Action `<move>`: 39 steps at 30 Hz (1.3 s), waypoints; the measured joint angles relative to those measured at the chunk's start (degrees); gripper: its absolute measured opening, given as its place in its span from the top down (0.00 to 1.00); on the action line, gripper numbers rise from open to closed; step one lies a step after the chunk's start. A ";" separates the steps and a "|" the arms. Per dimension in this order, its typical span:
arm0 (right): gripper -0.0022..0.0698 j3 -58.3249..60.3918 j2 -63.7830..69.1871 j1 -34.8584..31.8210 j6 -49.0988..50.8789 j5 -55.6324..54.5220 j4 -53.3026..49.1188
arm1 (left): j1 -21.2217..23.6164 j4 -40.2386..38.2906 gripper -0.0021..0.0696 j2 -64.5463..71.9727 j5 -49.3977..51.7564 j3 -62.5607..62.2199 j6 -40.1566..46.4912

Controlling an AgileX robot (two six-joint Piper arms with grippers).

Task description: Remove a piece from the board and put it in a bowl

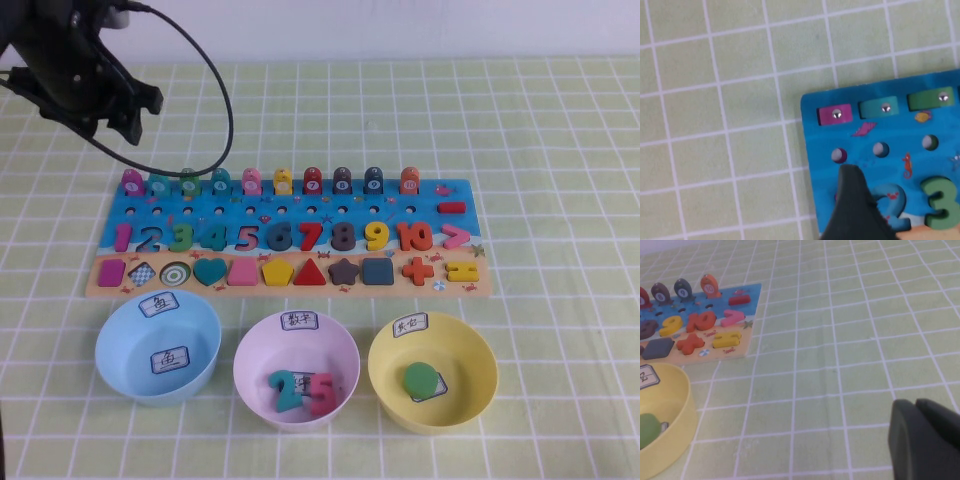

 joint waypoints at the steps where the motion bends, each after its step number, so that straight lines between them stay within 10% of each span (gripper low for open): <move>1: 0.99 0.00 0.00 0.00 0.00 0.00 0.00 | 0.00 0.23 0.43 0.69 0.00 -0.35 0.00; 39: 0.99 0.00 0.00 0.00 0.00 0.00 0.00 | 3.02 -1.26 0.43 9.99 -8.38 -1.55 -1.60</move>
